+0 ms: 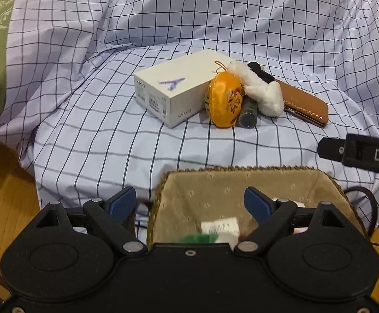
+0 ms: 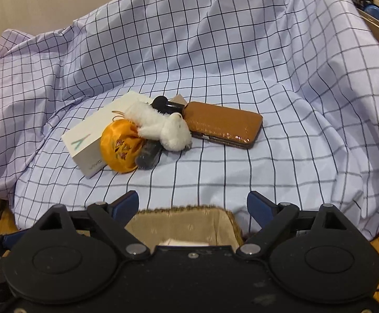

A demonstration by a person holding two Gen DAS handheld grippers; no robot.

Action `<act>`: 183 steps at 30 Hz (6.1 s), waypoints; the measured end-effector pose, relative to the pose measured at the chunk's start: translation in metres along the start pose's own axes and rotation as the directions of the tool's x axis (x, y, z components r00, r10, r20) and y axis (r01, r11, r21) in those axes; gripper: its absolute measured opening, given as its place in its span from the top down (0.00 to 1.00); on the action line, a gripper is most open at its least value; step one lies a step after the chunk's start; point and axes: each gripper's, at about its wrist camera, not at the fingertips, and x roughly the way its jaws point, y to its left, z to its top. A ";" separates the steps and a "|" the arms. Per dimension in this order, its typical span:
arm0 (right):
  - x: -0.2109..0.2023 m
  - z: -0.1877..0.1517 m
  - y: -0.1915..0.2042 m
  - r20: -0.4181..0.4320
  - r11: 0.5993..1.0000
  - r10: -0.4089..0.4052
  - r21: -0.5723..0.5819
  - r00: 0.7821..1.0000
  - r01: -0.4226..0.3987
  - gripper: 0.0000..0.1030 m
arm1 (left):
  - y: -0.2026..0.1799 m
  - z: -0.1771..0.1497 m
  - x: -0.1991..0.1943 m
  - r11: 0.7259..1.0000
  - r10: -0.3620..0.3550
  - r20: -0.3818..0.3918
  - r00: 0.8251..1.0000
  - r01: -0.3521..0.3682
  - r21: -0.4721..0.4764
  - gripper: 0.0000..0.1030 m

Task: Organize soft objects
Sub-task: 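Withdraw both open tools from the basket toward the pile of items, then reach the right tool to the white plush bear and close on it, then reach the left tool to the orange silk pouch and close on it while the right tool holds the bear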

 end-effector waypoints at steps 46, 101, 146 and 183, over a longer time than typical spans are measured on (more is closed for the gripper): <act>0.119 0.060 -0.025 -0.036 0.958 -0.271 0.081 0.962 0.274 0.14 | -0.005 0.037 0.086 0.998 -0.033 0.066 0.997 0.030 0.057 0.15; 0.107 0.054 -0.020 -0.079 0.988 -0.071 0.134 0.994 0.081 0.57 | -0.028 0.072 0.067 0.995 -0.097 0.099 0.990 0.094 0.039 0.15; 0.117 0.049 -0.026 -0.066 0.987 -0.101 0.118 0.993 0.108 0.30 | -0.025 0.101 0.118 0.956 -0.248 -0.017 0.969 0.242 -0.163 0.11; 0.110 0.052 -0.026 -0.067 0.990 -0.071 0.117 0.995 0.078 0.35 | -0.024 0.092 0.100 0.984 -0.162 -0.008 0.987 0.161 -0.081 0.39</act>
